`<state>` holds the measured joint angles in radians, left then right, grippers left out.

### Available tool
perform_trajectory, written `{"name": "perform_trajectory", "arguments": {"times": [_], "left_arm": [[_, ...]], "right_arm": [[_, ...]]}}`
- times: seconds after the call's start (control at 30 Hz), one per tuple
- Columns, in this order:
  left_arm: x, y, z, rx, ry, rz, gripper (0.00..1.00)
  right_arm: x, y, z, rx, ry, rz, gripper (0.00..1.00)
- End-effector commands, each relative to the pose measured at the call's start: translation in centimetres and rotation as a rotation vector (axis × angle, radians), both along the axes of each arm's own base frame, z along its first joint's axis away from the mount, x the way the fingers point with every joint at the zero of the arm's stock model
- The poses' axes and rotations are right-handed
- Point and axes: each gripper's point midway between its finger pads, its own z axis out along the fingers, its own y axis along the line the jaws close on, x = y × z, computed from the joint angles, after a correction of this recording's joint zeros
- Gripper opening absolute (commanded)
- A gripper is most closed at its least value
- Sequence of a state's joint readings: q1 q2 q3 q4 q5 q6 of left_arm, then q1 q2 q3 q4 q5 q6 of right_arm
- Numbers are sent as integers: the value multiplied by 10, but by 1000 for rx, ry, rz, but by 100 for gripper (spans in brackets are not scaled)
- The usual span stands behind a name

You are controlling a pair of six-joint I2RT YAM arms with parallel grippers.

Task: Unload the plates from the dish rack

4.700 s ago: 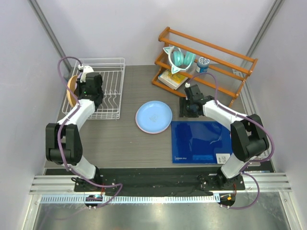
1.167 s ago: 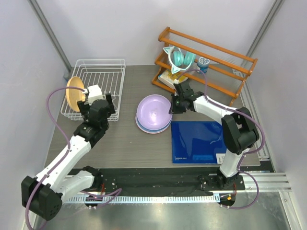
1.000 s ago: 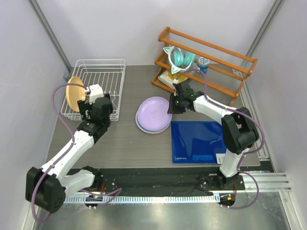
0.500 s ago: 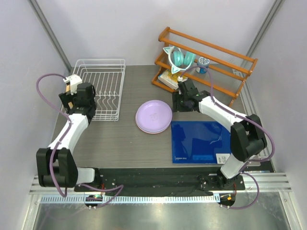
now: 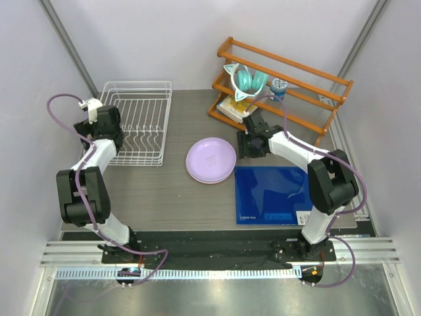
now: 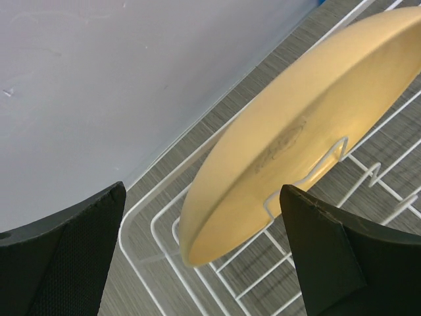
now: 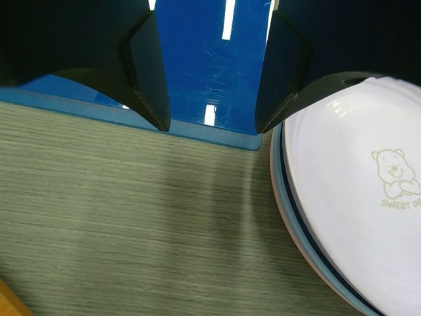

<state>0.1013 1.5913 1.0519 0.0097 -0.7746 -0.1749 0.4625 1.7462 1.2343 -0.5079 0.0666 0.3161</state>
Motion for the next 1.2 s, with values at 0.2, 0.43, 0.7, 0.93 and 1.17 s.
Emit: {"name": "perform_trajectory", "arguments": {"times": [0.2, 0.43, 0.7, 0.93, 1.17], "left_arm": [[29, 9, 32, 4, -130, -28, 60], [29, 12, 30, 1, -92, -13, 17], [33, 7, 28, -24, -93, -45, 0], [35, 4, 33, -30, -109, -65, 0], [36, 3, 37, -29, -121, -82, 0]], "right_arm": [[4, -1, 6, 3, -18, 8, 60], [4, -2, 9, 5, -25, 9, 60], [3, -3, 6, -1, -18, 8, 59], [3, -4, 6, -5, -20, 7, 59], [4, -5, 5, -12, -21, 3, 59]]}}
